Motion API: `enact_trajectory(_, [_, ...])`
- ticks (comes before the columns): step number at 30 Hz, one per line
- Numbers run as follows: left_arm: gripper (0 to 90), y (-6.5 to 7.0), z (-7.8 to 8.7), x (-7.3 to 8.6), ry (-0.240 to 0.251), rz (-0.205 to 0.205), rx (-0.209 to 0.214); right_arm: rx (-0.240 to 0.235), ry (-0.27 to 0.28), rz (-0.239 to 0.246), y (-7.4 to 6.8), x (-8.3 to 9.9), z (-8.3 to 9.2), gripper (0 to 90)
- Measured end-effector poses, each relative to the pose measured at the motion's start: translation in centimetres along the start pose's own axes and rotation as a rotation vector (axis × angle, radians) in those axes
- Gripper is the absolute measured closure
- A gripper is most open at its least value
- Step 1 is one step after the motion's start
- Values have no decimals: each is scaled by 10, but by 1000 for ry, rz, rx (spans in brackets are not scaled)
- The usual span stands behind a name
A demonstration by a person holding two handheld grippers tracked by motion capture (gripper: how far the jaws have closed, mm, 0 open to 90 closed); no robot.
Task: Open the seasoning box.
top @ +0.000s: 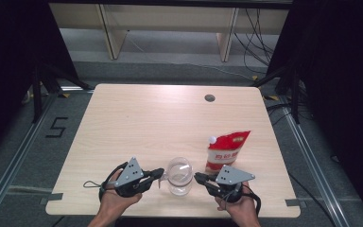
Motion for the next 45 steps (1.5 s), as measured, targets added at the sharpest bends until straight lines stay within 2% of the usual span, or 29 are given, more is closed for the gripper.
enact_trajectory(3, [892, 0, 0, 0, 1, 2, -1, 8, 11, -1, -1, -2, -1, 853])
enact_trajectory(9, [891, 0, 0, 0, 4, 3, 1, -7, 22, 10, -3, -5, -4, 855])
enact_trajectory(10, [891, 0, 0, 0, 6, 5, 3, -24, 18, 3, -4, -5, -3, 855])
enact_trajectory(12, [878, 1, 0, 0, 12, 27, 10, -21, 26, -23, -6, -6, -3, 857])
enact_trajectory(13, [858, 0, 1, 0, 7, 22, 9, -12, 21, -3, -5, -7, -3, 857])
enact_trajectory(15, [808, -1, 2, 1, 13, 32, 10, -20, 17, -1, -5, -6, -3, 857])
enact_trajectory(16, [766, -1, 2, 0, 30, 31, 34, -15, 22, -1, -5, -7, -3, 857])
enact_trajectory(17, [686, 0, 4, 1, 18, 63, 36, -17, 21, -2, -5, -7, -3, 856])
enact_trajectory(19, [612, 1, 8, 2, 20, 63, 48, -25, 22, -4, -6, -7, -3, 853])
enact_trajectory(20, [575, 2, 9, 3, 24, 79, 55, -15, 33, -14, -7, -8, -4, 853])
enact_trajectory(21, [532, 1, 11, 5, 8, 55, 51, -23, 19, 3, -7, -7, -3, 853])
enact_trajectory(23, [445, 3, 12, 10, -7, 47, 81, -13, 36, 12, -6, -9, -4, 851])
enact_trajectory(24, [401, 2, 13, 15, -35, 44, 63, -13, 33, -3, -7, -9, -4, 849])
enact_trajectory(25, [379, 3, 14, 19, -54, 65, 46, -17, 28, 6, -7, -9, -3, 848])
enact_trajectory(26, [384, 0, 14, 23, -58, 41, 52, -18, 25, 0, -8, -9, -3, 848])
enact_trajectory(27, [388, -1, 14, 26, -62, 42, 55, -20, 28, 9, -9, -10, -4, 848])
enact_trajectory(28, [388, -1, 14, 30, -71, 76, 43, -19, 30, 11, -9, -11, -4, 848])
enact_trajectory(29, [388, -2, 15, 32, -85, 77, 37, -21, 41, 11, -10, -12, -6, 848])
enact_trajectory(30, [387, -3, 14, 34, -80, 83, 43, -20, 28, 21, -9, -12, -4, 848])
enact_trajectory(33, [377, -3, 14, 38, -98, 80, 46, -15, 36, 1, -12, -13, -6, 847])
enact_trajectory(34, [373, -3, 14, 38, -100, 81, 42, -19, 48, 17, -12, -14, -7, 847])
enact_trajectory(35, [371, -2, 14, 39, -106, 85, 40, -27, 33, 21, -12, -14, -6, 846])
enact_trajectory(37, [363, -4, 14, 41, -117, 50, 46, -25, 36, 22, -13, -15, -7, 846])
enact_trajectory(38, [355, -2, 13, 43, -123, 88, 34, -24, 37, 33, -13, -16, -7, 846])
enact_trajectory(40, [334, -3, 13, 46, -123, 97, 37, -31, 40, 22, -15, -17, -8, 846])
enact_trajectory(41, [321, -4, 14, 48, -136, 82, 36, -21, 51, 22, -16, -18, -9, 846])
enact_trajectory(42, [309, -4, 15, 49, -140, 97, 28, -36, 48, 27, -17, -19, -9, 846])
enact_trajectory(45, [284, -5, 17, 52, -140, 108, 20, -30, 48, 31, -19, -21, -9, 845])
Point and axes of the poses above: each handheld gripper's, and its own axes: z roughly backward along the jaws, x roughly out of its underside, y roughly to its right, the point moved 8 cm from there along -z, roughly forward along the jaws, and after that the axes turned 7 degrees about -z, right-handed, at the moved point
